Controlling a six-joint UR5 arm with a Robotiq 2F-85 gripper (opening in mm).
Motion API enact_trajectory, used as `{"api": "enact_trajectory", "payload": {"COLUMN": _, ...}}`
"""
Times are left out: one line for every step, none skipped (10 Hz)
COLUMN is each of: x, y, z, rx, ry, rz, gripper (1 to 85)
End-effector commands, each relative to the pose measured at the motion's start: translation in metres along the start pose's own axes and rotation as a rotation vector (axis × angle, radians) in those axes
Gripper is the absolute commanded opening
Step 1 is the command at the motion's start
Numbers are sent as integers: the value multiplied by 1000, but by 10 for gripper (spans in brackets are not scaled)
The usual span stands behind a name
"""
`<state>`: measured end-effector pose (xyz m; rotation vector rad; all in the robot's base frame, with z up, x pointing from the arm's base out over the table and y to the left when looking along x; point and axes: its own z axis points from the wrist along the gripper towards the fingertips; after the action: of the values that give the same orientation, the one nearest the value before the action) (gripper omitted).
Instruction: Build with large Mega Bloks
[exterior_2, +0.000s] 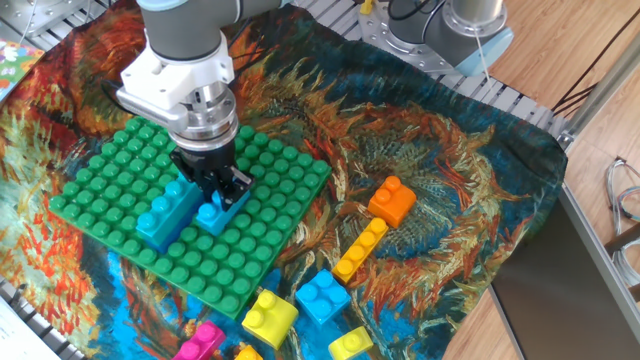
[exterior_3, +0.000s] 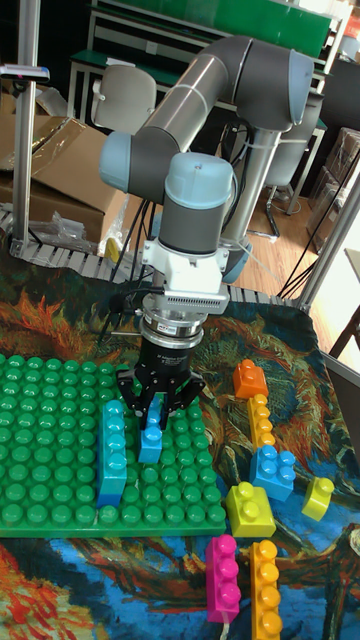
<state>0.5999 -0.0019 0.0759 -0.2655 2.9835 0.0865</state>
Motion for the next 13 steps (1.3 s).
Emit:
{"api": "enact_trajectory", "payload": {"x": -6, "y": 3, "z": -2, "rx": -17, "ry": -6, "rz": 8, "gripper": 13}}
{"api": "enact_trajectory", "payload": {"x": -7, "y": 4, "z": -1, "rx": -18, "ry": -8, "rz": 8, "gripper": 13}}
{"api": "enact_trajectory", "payload": {"x": -7, "y": 5, "z": -1, "rx": -18, "ry": -9, "rz": 8, "gripper": 13}}
{"api": "enact_trajectory", "payload": {"x": -6, "y": 4, "z": -1, "rx": -18, "ry": -8, "rz": 5, "gripper": 13}}
{"api": "enact_trajectory", "payload": {"x": -3, "y": 4, "z": 0, "rx": -18, "ry": -8, "rz": 2, "gripper": 13}}
{"api": "enact_trajectory", "payload": {"x": 0, "y": 1, "z": 1, "rx": -16, "ry": -9, "rz": -1, "gripper": 13}}
{"api": "enact_trajectory", "payload": {"x": 2, "y": -1, "z": 3, "rx": -14, "ry": -10, "rz": -1, "gripper": 13}}
{"api": "enact_trajectory", "payload": {"x": 4, "y": -4, "z": 4, "rx": -10, "ry": -9, "rz": -2, "gripper": 13}}
{"api": "enact_trajectory", "payload": {"x": 5, "y": -4, "z": 4, "rx": -11, "ry": -11, "rz": -2, "gripper": 13}}
{"api": "enact_trajectory", "payload": {"x": 5, "y": -3, "z": 4, "rx": -13, "ry": -10, "rz": -2, "gripper": 13}}
{"api": "enact_trajectory", "payload": {"x": 6, "y": -1, "z": 5, "rx": -14, "ry": -10, "rz": 0, "gripper": 13}}
{"api": "enact_trajectory", "payload": {"x": 6, "y": 1, "z": 5, "rx": -13, "ry": -10, "rz": 3, "gripper": 13}}
{"api": "enact_trajectory", "payload": {"x": 4, "y": 1, "z": 5, "rx": -13, "ry": -15, "rz": 2, "gripper": 13}}
